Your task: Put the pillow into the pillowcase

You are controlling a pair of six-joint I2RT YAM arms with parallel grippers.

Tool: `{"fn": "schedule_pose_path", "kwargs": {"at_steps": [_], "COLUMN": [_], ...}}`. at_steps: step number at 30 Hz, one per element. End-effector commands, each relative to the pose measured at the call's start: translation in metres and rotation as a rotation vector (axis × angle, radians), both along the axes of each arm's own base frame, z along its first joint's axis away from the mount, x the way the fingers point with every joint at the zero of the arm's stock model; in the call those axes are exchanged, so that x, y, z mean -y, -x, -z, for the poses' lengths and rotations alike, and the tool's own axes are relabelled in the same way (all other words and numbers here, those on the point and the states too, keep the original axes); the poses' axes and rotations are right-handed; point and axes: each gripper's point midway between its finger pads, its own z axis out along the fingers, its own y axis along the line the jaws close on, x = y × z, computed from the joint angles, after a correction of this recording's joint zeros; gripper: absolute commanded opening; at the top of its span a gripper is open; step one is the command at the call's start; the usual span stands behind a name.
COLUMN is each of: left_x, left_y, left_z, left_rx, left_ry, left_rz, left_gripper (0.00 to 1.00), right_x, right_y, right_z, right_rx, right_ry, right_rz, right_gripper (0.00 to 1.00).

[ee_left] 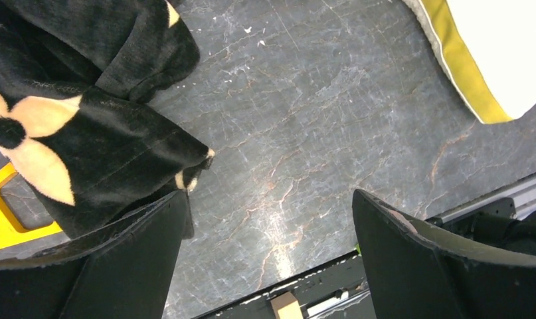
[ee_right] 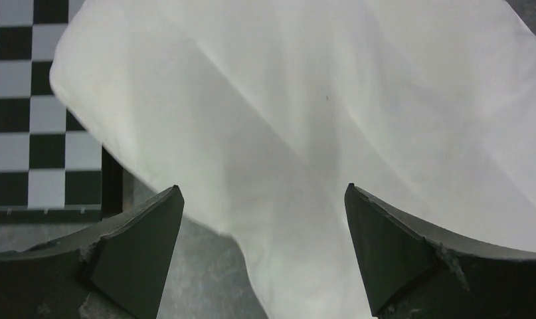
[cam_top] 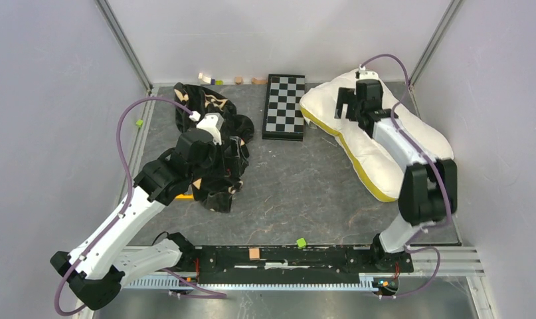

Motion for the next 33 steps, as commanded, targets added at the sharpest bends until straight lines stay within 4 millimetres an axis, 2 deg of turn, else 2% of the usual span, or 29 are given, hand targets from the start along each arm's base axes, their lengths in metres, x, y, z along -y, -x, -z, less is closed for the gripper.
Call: {"fn": "schedule_pose_path", "kwargs": {"at_steps": [1,5,9,12,13,14,15,16,17,19,21,23,25,27,29,32,33], "left_x": [0.004,0.006,0.008,0.010,0.011,0.011,0.011,0.011,0.011,0.011,0.010,0.008,0.008,0.007,0.005,-0.001,-0.003], "left_y": [-0.001,-0.003,-0.008,-0.011,-0.012,-0.014,-0.015,-0.016,-0.017,-0.019,-0.020,-0.023,-0.025,-0.027,-0.031,-0.039,-0.042], "left_z": [-0.018,-0.020,-0.016,-0.015,-0.015,-0.014,-0.015,-0.015,-0.017,-0.018,-0.021,-0.024,-0.028,-0.031,-0.033,-0.033,-0.031], "left_rx": [0.047,0.049,0.036,0.028,0.026,0.026,0.025,0.025,0.028,0.031,0.033,0.039,0.044,0.051,0.057,0.060,0.054], "left_ry": [-0.003,-0.008,-0.022,-0.028,-0.028,-0.031,-0.033,-0.034,-0.034,-0.036,-0.038,-0.035,-0.028,-0.024,-0.033,-0.044,-0.043], "left_rz": [0.059,0.065,0.064,0.059,0.058,0.053,0.050,0.049,0.045,0.039,0.028,0.008,-0.003,-0.019,-0.041,-0.100,-0.122], "left_gripper": [1.00,1.00,1.00,1.00,1.00,1.00,1.00,1.00,1.00,1.00,1.00,1.00,1.00,1.00,1.00,1.00,1.00], "right_x": [-0.026,-0.049,-0.058,-0.061,-0.067,-0.071,-0.073,-0.076,-0.081,-0.088,-0.098,-0.109,-0.125,-0.146,-0.163,-0.182,-0.183], "right_y": [-0.068,-0.091,-0.095,-0.097,-0.098,-0.101,-0.103,-0.106,-0.107,-0.107,-0.100,-0.085,-0.061,-0.028,0.007,0.062,0.079], "right_z": [-0.009,0.020,0.052,0.065,0.067,0.067,0.065,0.057,0.046,0.017,-0.023,-0.060,-0.088,-0.102,-0.101,-0.072,-0.060], "right_rx": [0.089,0.039,-0.018,-0.031,-0.043,-0.049,-0.053,-0.042,-0.026,0.018,0.077,0.126,0.168,0.186,0.184,0.138,0.122], "right_ry": [-0.105,-0.186,-0.214,-0.211,-0.226,-0.228,-0.230,-0.231,-0.231,-0.199,-0.170,-0.140,-0.128,-0.126,-0.119,-0.130,-0.128], "right_rz": [-0.060,-0.102,-0.112,-0.117,-0.151,-0.170,-0.185,-0.207,-0.238,-0.285,-0.348,-0.403,-0.471,-0.541,-0.597,-0.660,-0.662], "right_gripper": [0.98,0.98,0.98,0.96,0.89,0.76,0.59,0.46,0.41,0.21,0.11,0.00,0.00,0.00,0.00,0.00,0.00]}}
